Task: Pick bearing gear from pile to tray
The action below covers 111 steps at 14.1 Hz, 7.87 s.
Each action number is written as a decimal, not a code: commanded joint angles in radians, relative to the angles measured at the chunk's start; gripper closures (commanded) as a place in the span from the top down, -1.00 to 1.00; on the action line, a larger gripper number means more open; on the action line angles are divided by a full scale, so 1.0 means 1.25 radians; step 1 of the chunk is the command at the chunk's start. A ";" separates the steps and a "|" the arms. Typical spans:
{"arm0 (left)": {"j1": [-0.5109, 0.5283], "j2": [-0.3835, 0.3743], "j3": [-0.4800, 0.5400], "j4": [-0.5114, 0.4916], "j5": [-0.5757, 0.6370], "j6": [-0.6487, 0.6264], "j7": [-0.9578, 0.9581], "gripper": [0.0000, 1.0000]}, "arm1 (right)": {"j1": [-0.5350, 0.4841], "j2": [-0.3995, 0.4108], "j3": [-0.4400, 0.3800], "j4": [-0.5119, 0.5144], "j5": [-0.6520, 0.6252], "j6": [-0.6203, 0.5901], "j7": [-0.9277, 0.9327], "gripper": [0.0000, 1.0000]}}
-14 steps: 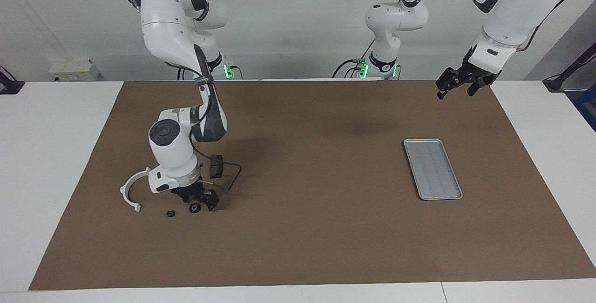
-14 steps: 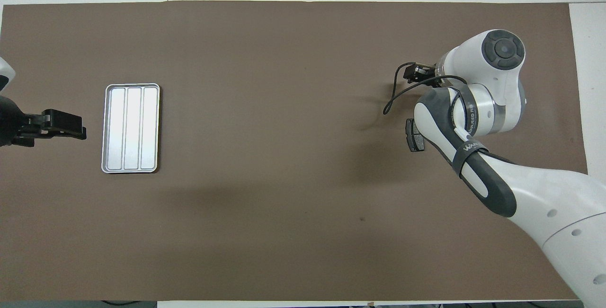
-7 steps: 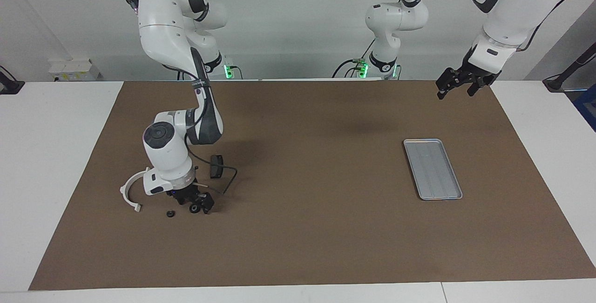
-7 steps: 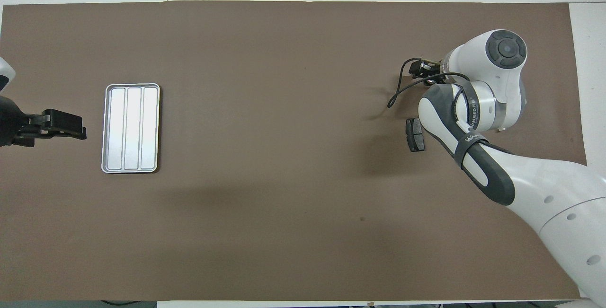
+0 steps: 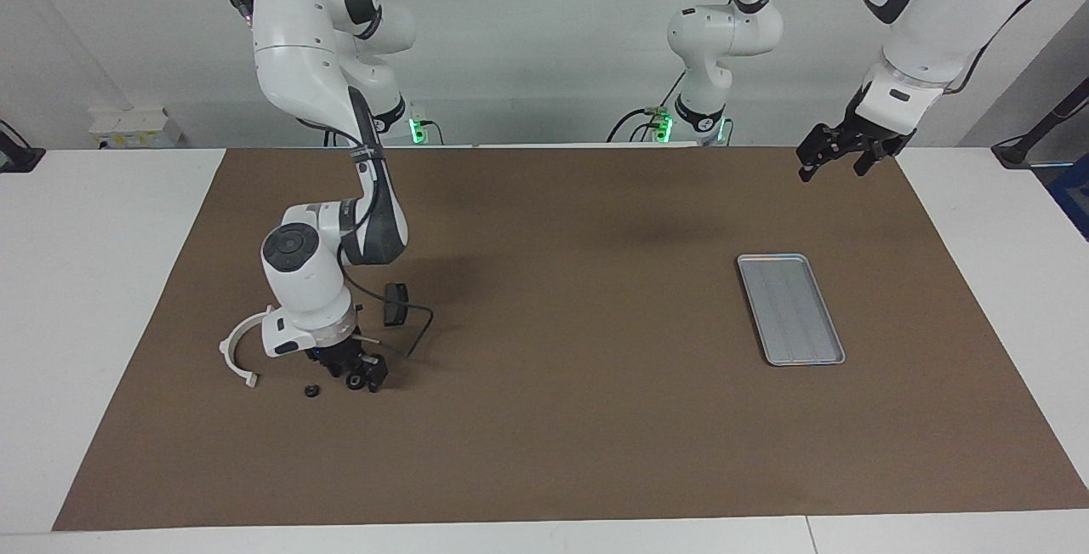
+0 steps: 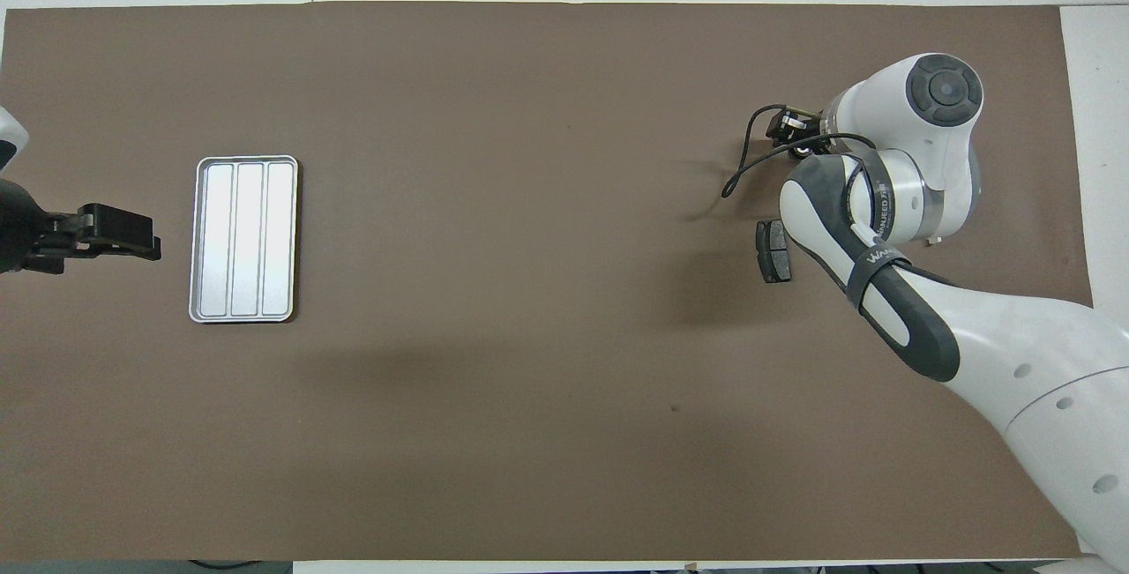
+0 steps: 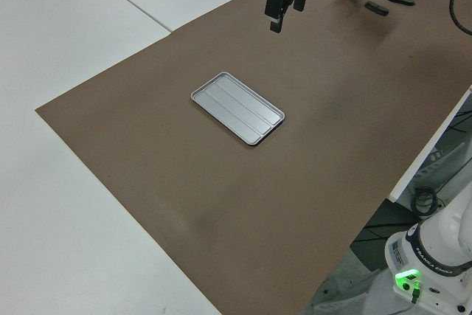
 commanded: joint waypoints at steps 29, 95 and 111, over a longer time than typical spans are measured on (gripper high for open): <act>0.009 -0.011 0.011 -0.016 0.002 0.069 0.008 1.00 | 0.171 -0.038 0.022 0.354 0.034 -0.565 0.224 -1.00; -0.460 0.381 0.002 -0.087 0.002 0.529 -0.670 1.00 | -0.083 0.027 0.023 0.179 -0.075 -0.200 -0.133 1.00; -0.457 0.476 0.007 0.000 0.023 0.539 -0.671 0.95 | -0.092 0.069 0.025 0.136 -0.021 -0.148 -0.065 0.09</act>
